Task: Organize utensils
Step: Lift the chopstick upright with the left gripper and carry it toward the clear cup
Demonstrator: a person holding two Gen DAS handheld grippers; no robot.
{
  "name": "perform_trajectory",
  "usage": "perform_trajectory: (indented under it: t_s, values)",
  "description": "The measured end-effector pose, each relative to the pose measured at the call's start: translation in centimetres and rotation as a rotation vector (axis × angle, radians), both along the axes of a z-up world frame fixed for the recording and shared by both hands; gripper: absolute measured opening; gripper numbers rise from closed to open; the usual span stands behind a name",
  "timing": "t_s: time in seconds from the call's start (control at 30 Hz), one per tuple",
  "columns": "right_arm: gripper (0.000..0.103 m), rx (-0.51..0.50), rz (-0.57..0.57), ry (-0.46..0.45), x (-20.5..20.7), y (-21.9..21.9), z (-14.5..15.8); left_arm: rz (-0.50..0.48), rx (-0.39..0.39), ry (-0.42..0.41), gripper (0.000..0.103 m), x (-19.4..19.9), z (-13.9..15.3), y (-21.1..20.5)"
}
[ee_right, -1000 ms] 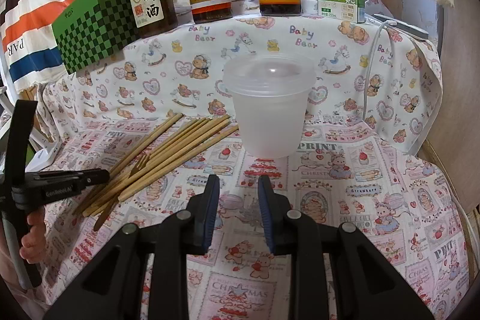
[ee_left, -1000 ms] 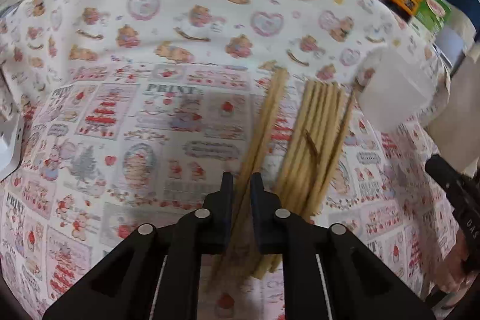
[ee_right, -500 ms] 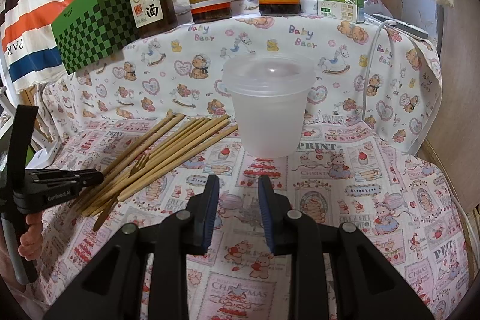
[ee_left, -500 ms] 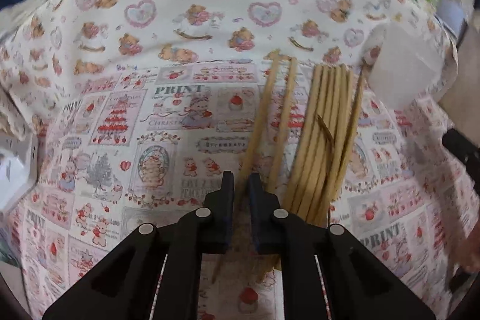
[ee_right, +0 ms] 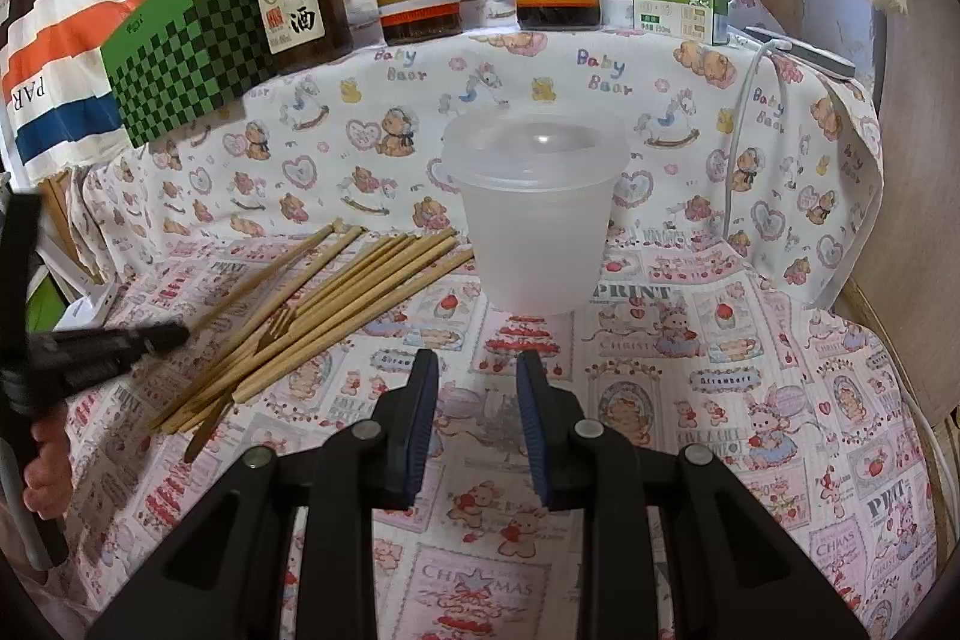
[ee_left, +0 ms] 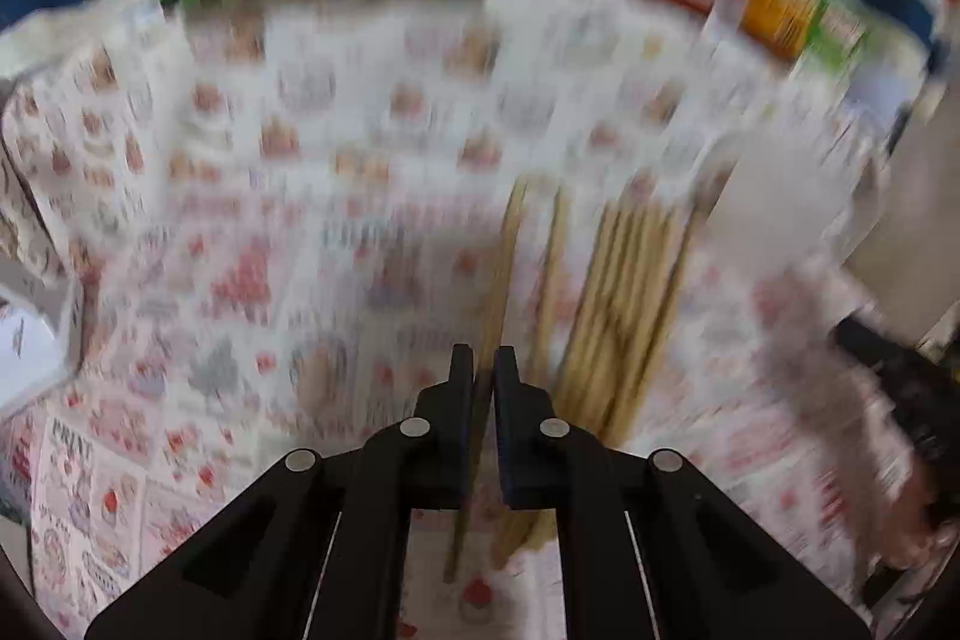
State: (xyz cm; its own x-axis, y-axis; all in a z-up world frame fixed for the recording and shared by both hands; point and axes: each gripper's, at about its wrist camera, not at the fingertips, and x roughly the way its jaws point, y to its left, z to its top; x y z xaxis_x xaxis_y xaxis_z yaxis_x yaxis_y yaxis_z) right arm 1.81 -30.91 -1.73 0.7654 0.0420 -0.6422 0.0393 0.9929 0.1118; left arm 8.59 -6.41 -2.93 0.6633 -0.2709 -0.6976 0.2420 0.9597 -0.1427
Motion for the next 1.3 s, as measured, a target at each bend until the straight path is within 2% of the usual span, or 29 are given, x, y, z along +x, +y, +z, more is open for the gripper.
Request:
perform_trajectory:
  t_s: [0.13, 0.2, 0.3, 0.43, 0.6, 0.67, 0.77, 0.87, 1.0, 1.1, 1.3]
  values:
    - [0.025, 0.003, -0.001, -0.003, -0.1, 0.0, 0.1, -0.008, -0.084, -0.185, 0.004, -2.4, 3.1, 0.8]
    - [0.025, 0.004, 0.000, -0.003, -0.1, 0.0, 0.1, 0.006, -0.128, -0.238, 0.003, -2.9, 3.9, 1.4]
    - [0.025, 0.004, 0.003, -0.006, -0.2, 0.0, 0.2, 0.052, -0.187, -0.284, 0.003, -2.8, 4.8, 2.9]
    - [0.025, 0.010, 0.007, -0.015, -0.4, 0.0, 0.4, 0.088, -0.252, -0.295, 0.003, -3.3, 5.6, 4.4]
    - [0.025, 0.139, 0.100, 0.048, -0.1, 0.8, 1.2, 0.131, -0.322, -0.335, 0.003, -3.8, 6.2, 6.4]
    - [0.025, 0.167, 0.162, 0.081, 0.0, 2.0, 1.6, 0.154, -0.316, -0.367, 0.003, -4.6, 6.9, 6.6]
    - [0.025, 0.185, 0.238, 0.128, 0.2, 4.2, 1.9, 0.155, -0.285, -0.476, 0.003, -6.5, 8.4, 6.3]
    - [0.025, 0.226, 0.270, 0.182, 1.1, 5.7, 1.8, 0.134, -0.307, -0.506, 0.003, -7.3, 8.9, 6.3]
    - [0.025, 0.200, 0.249, 0.215, 2.6, 7.6, 1.4, 0.169, -0.291, -0.536, 0.003, -7.7, 9.3, 6.4]
    - [0.025, 0.223, 0.227, 0.258, 4.5, 8.5, 0.6, 0.173, -0.307, -0.581, 0.003, -8.5, 9.5, 6.6]
    - [0.020, 0.273, 0.160, 0.316, 8.2, 9.3, -0.3, 0.186, -0.292, -0.563, 0.003, -8.0, 9.2, 6.5]
